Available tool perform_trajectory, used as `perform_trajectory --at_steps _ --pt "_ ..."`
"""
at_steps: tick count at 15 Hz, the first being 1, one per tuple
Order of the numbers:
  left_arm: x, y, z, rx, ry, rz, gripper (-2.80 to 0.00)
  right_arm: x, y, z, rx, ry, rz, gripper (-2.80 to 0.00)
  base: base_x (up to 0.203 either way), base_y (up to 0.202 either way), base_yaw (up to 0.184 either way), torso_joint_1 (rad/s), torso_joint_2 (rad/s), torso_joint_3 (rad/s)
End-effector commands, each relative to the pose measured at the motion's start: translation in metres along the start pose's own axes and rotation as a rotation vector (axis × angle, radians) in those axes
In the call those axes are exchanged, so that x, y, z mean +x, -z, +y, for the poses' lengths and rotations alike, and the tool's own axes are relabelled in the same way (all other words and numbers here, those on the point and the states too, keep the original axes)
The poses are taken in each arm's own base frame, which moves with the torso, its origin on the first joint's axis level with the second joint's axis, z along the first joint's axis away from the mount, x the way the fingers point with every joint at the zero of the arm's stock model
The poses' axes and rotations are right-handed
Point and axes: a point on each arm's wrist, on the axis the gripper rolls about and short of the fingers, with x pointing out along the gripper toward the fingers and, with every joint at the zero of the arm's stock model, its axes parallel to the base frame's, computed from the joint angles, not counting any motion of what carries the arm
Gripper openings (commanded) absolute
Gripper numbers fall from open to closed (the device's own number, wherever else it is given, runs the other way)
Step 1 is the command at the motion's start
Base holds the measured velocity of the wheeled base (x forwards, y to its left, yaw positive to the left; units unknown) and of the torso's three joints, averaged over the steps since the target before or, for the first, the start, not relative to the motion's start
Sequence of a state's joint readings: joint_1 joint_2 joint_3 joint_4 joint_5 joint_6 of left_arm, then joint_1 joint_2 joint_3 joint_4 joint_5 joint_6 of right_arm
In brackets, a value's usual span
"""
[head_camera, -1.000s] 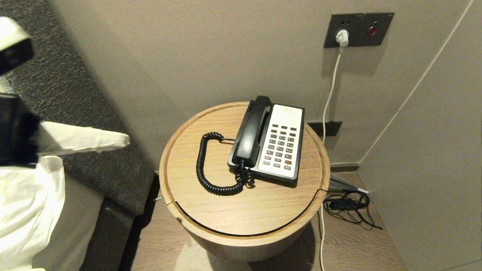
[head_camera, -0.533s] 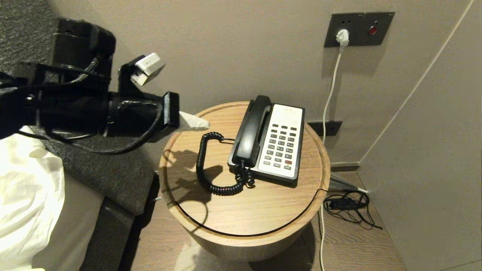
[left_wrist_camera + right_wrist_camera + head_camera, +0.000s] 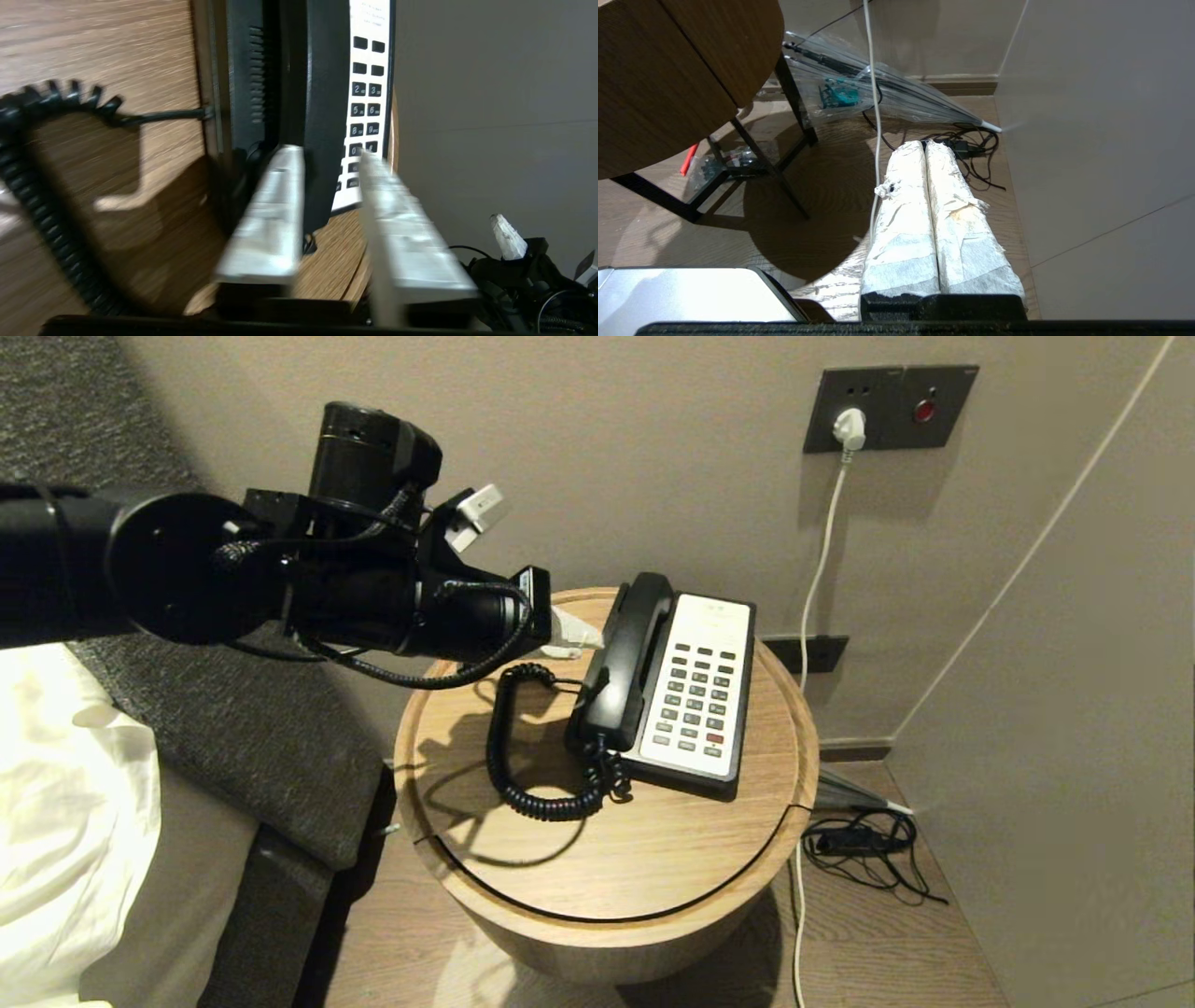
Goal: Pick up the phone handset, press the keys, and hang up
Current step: Pick up the desk phone handset
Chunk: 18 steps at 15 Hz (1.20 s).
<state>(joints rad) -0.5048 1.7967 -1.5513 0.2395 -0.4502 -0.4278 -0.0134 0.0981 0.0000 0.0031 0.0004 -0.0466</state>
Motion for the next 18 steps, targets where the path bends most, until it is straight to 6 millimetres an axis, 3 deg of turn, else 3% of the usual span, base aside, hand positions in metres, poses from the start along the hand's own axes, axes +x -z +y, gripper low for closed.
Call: perform_trajectory --at_steps 1,6,9,12,15,18 --pt "0.012 0.0 0.003 -0.009 0.002 0.017 0.0 0.0 0.0 0.0 -0.001 -0.001 0.002 -2.8 0.0 0.0 0.0 0.0 0.0 0.0" --pt "0.027 -0.005 0.002 0.027 -0.08 -0.017 0.0 0.0 0.0 0.0 -0.001 -0.001 0.002 -2.8 0.0 0.0 0.0 0.0 0.0 0.0" --pt "0.022 -0.002 0.0 0.188 -0.223 -0.04 0.0 0.0 0.0 0.0 -0.001 -0.001 0.002 -2.8 0.0 0.0 0.0 0.0 0.0 0.0" --pt "0.018 -0.005 -0.014 0.248 -0.233 -0.067 0.0 0.0 0.0 0.0 -0.001 -0.002 0.001 -2.8 0.0 0.0 0.0 0.0 0.0 0.0" --pt "0.025 0.006 -0.037 0.32 -0.251 -0.067 0.0 0.0 0.0 0.0 -0.001 -0.001 0.002 -2.8 0.0 0.0 0.0 0.0 0.0 0.0" --pt "0.028 0.011 -0.039 0.346 -0.285 -0.055 0.0 0.0 0.0 0.0 -0.001 0.001 0.002 -2.8 0.0 0.0 0.0 0.0 0.0 0.0"
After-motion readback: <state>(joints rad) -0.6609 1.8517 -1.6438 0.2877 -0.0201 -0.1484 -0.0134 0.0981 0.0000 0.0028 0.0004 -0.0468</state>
